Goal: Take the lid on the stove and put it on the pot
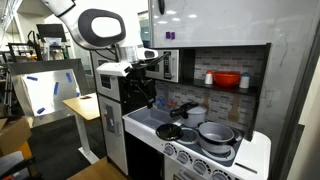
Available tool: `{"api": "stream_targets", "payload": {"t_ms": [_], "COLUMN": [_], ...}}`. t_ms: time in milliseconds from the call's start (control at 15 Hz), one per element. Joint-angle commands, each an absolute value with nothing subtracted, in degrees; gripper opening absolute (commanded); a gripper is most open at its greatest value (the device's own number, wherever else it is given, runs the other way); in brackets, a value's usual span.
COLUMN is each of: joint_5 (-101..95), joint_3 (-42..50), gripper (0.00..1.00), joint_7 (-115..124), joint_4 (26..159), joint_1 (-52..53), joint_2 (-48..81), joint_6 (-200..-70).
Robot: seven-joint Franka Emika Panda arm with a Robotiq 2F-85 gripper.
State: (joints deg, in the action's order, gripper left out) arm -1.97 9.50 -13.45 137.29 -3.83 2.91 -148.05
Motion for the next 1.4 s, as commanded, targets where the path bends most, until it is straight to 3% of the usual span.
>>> {"api": "stream_targets", "payload": {"t_ms": [0, 1333], "joint_5": [0.21, 1.16], "joint_3": [7.74, 5.16], "gripper": [1.0, 1.0], "joint_7": [-15.1, -16.55], "joint_4": [132.36, 127.45], "joint_1": [-5.39, -8.27], "joint_2": [8.84, 17.74], "joint_6": [-149.25, -153.41]}}
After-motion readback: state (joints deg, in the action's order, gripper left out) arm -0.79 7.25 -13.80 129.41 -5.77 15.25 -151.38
